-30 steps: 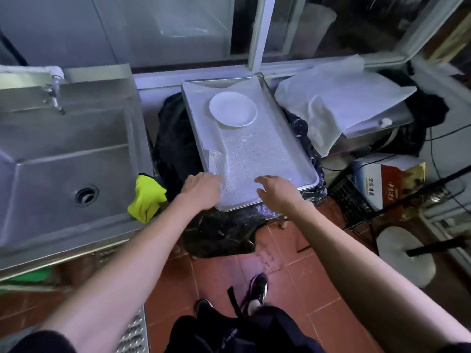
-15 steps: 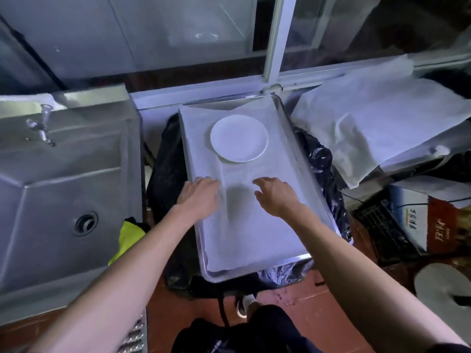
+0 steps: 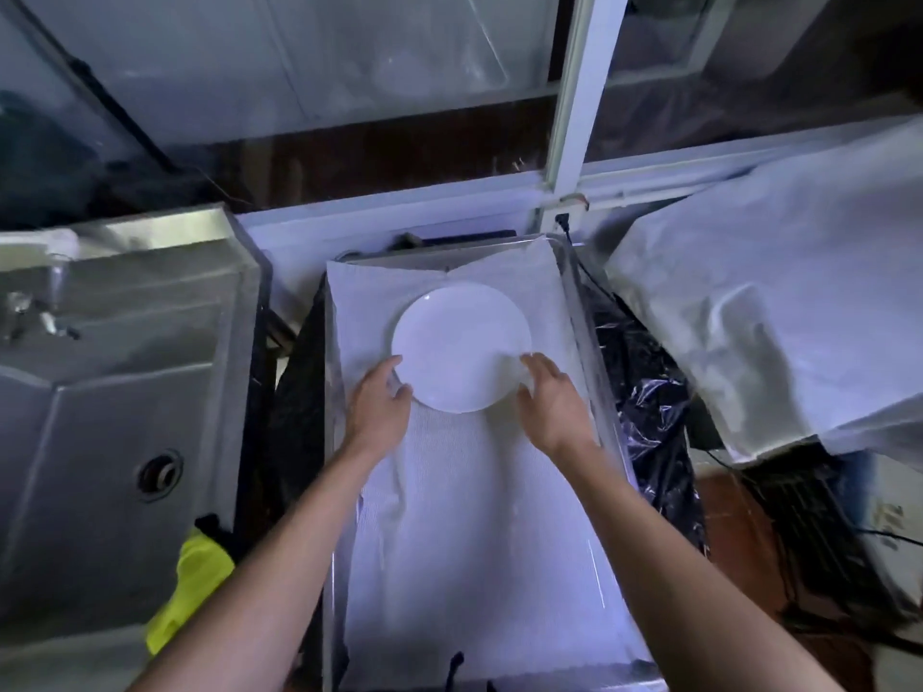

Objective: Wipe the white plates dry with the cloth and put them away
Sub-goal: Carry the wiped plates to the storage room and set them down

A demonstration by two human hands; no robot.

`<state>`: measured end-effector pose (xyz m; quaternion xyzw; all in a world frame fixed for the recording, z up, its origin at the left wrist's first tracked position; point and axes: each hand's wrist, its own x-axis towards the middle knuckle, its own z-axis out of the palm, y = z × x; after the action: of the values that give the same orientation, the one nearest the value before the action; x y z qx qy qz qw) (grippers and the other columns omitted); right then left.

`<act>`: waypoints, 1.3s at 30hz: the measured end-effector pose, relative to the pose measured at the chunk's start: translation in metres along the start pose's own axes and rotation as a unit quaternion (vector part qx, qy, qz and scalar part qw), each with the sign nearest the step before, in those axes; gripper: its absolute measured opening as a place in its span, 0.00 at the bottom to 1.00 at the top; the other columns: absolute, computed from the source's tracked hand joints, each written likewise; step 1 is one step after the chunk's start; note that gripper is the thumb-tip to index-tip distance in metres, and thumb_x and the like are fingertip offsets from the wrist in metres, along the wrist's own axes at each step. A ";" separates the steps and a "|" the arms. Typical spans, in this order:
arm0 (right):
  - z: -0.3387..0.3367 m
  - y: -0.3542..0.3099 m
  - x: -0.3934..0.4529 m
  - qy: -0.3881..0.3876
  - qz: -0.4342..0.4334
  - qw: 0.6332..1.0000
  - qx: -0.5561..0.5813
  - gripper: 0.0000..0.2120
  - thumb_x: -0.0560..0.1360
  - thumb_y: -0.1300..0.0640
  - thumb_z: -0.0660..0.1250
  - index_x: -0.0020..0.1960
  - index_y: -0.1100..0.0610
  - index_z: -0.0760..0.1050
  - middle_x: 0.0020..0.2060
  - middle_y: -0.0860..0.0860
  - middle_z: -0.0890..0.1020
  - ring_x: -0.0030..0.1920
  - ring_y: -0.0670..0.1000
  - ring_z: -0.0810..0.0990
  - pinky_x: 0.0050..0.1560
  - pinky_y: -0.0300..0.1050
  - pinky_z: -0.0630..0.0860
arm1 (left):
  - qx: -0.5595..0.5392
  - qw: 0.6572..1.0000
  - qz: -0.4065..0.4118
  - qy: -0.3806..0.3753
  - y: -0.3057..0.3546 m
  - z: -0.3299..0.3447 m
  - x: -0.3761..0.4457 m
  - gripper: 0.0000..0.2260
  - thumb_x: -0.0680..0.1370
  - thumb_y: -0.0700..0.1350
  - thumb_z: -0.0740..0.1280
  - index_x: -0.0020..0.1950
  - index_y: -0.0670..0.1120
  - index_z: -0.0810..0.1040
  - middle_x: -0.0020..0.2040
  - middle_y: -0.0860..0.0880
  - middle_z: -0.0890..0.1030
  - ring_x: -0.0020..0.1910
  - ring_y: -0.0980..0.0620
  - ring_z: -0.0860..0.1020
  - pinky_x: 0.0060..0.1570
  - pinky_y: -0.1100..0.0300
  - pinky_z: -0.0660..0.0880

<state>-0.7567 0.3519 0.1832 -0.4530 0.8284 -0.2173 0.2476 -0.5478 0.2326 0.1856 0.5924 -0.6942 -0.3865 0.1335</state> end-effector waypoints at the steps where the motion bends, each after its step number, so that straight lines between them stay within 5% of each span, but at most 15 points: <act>1: 0.000 0.002 0.007 0.004 0.001 1.000 0.018 0.23 0.79 0.62 0.60 0.74 0.56 0.68 0.72 0.52 0.71 0.66 0.62 0.74 0.62 0.56 0.75 | -0.028 0.999 -0.024 0.011 0.002 0.002 0.008 0.21 0.81 0.41 0.66 0.74 0.49 0.74 0.66 0.46 0.79 0.64 0.48 0.77 0.67 0.52 0.72; 6: 0.004 0.008 0.036 0.014 0.033 0.996 0.080 0.23 0.79 0.62 0.61 0.74 0.56 0.68 0.71 0.53 0.74 0.68 0.61 0.72 0.65 0.52 0.71 | -0.124 0.989 -0.066 0.043 0.005 0.012 0.041 0.15 0.78 0.37 0.65 0.61 0.51 0.81 0.56 0.50 0.84 0.57 0.50 0.81 0.64 0.47 0.76; 10: 0.010 0.008 0.054 0.022 0.051 0.993 0.104 0.24 0.79 0.61 0.61 0.74 0.54 0.67 0.67 0.54 0.76 0.66 0.60 0.72 0.57 0.50 0.73 | -0.108 0.990 -0.074 0.051 0.006 0.017 0.053 0.14 0.76 0.42 0.64 0.54 0.61 0.79 0.48 0.61 0.84 0.52 0.55 0.82 0.48 0.59 0.74; 16: 0.019 -0.001 0.077 0.053 0.072 0.984 0.156 0.28 0.79 0.60 0.64 0.78 0.55 0.64 0.68 0.57 0.71 0.66 0.61 0.73 0.66 0.50 0.71 | -0.154 0.981 -0.102 0.059 0.015 0.029 0.069 0.09 0.78 0.40 0.65 0.54 0.51 0.80 0.45 0.55 0.83 0.48 0.50 0.82 0.38 0.61 0.72; 21: 0.025 -0.004 0.082 0.051 0.099 0.977 0.181 0.28 0.79 0.56 0.66 0.78 0.53 0.63 0.66 0.56 0.70 0.63 0.62 0.75 0.62 0.53 0.75 | -0.146 0.979 -0.105 0.100 0.020 0.041 0.062 0.16 0.79 0.39 0.65 0.66 0.49 0.79 0.57 0.49 0.83 0.55 0.46 0.81 0.50 0.56 0.76; 28: 0.026 -0.004 0.063 0.065 0.141 0.957 0.245 0.30 0.80 0.49 0.68 0.78 0.52 0.62 0.67 0.56 0.72 0.64 0.58 0.75 0.58 0.43 0.69 | -0.159 0.969 -0.079 0.169 0.034 0.048 0.042 0.19 0.82 0.45 0.65 0.73 0.46 0.72 0.69 0.46 0.76 0.66 0.46 0.75 0.62 0.55 0.72; 34: 0.024 -0.008 0.038 0.120 0.154 0.934 0.300 0.28 0.79 0.50 0.68 0.76 0.56 0.66 0.70 0.53 0.76 0.70 0.55 0.74 0.72 0.50 0.69 | -0.191 0.972 -0.079 0.114 0.023 0.039 0.023 0.13 0.80 0.44 0.69 0.64 0.50 0.77 0.59 0.50 0.81 0.56 0.49 0.80 0.52 0.54 0.78; 39: 0.021 -0.012 0.011 0.135 0.140 0.936 0.294 0.26 0.78 0.54 0.68 0.75 0.52 0.67 0.66 0.50 0.79 0.66 0.54 0.77 0.69 0.49 0.72 | -0.229 0.962 -0.094 0.111 0.015 0.040 0.003 0.12 0.76 0.41 0.71 0.58 0.52 0.77 0.50 0.56 0.82 0.39 0.68 0.79 0.35 0.68 0.72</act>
<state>-0.7413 0.3339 0.1711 -0.2061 0.8081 -0.4734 0.2833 -0.5853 0.2447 0.1686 0.6479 -0.5090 -0.4779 0.3047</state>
